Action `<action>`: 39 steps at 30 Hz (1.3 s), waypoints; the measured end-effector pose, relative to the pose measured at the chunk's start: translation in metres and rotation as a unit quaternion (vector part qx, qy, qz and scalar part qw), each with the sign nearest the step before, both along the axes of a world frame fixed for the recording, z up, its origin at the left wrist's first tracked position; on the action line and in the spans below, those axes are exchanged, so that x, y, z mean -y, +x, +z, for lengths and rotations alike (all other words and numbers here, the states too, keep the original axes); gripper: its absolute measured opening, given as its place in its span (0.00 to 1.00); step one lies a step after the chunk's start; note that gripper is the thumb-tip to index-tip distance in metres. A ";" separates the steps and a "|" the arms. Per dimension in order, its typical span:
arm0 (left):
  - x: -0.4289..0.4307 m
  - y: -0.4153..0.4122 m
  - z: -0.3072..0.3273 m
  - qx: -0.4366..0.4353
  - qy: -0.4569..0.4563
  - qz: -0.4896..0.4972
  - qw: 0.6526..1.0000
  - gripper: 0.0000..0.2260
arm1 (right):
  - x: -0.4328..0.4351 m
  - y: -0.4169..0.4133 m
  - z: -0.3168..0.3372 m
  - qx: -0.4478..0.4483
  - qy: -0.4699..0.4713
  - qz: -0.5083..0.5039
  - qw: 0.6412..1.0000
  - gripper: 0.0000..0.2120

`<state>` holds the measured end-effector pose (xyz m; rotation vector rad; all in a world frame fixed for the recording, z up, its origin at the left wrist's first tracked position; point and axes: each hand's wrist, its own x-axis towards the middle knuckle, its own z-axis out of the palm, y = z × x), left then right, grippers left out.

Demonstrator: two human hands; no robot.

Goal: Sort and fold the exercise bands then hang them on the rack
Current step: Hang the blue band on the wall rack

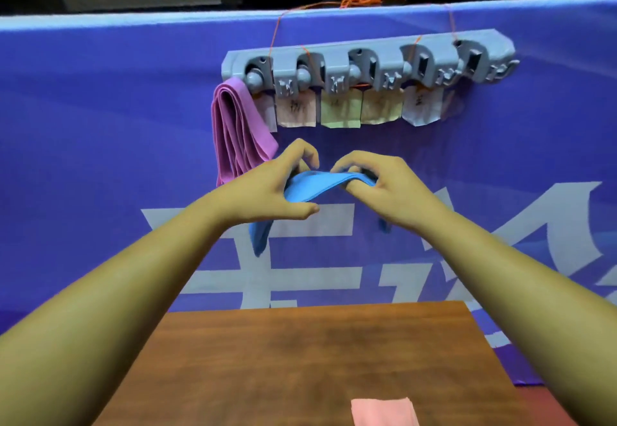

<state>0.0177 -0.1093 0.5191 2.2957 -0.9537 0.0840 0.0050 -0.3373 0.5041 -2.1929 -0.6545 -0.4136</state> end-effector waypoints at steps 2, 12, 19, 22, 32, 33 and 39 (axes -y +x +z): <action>0.002 0.005 0.014 0.014 -0.034 0.016 0.999 0.15 | 0.002 0.005 0.011 0.026 0.015 -0.004 1.000 0.11; 0.032 0.023 0.056 0.077 -0.192 0.076 0.975 0.07 | 0.010 0.024 0.059 0.193 0.069 -0.061 0.977 0.11; 0.056 0.038 0.078 0.083 -0.252 0.098 0.959 0.05 | 0.021 0.044 0.090 0.219 0.048 -0.122 0.967 0.12; 0.066 0.041 0.082 0.086 -0.249 0.092 0.960 0.05 | 0.030 0.042 0.100 0.213 0.035 -0.133 0.967 0.12; 0.131 0.041 0.088 0.130 -0.204 0.089 0.966 0.03 | 0.087 0.035 0.102 0.214 0.044 -0.208 0.954 0.13; 0.137 0.041 0.087 0.143 -0.192 0.096 0.966 0.04 | 0.090 0.037 0.099 0.212 0.043 -0.224 0.950 0.11; 0.162 0.046 0.079 0.167 -0.181 0.104 0.964 0.05 | 0.102 0.042 0.088 0.228 0.029 -0.296 0.927 0.15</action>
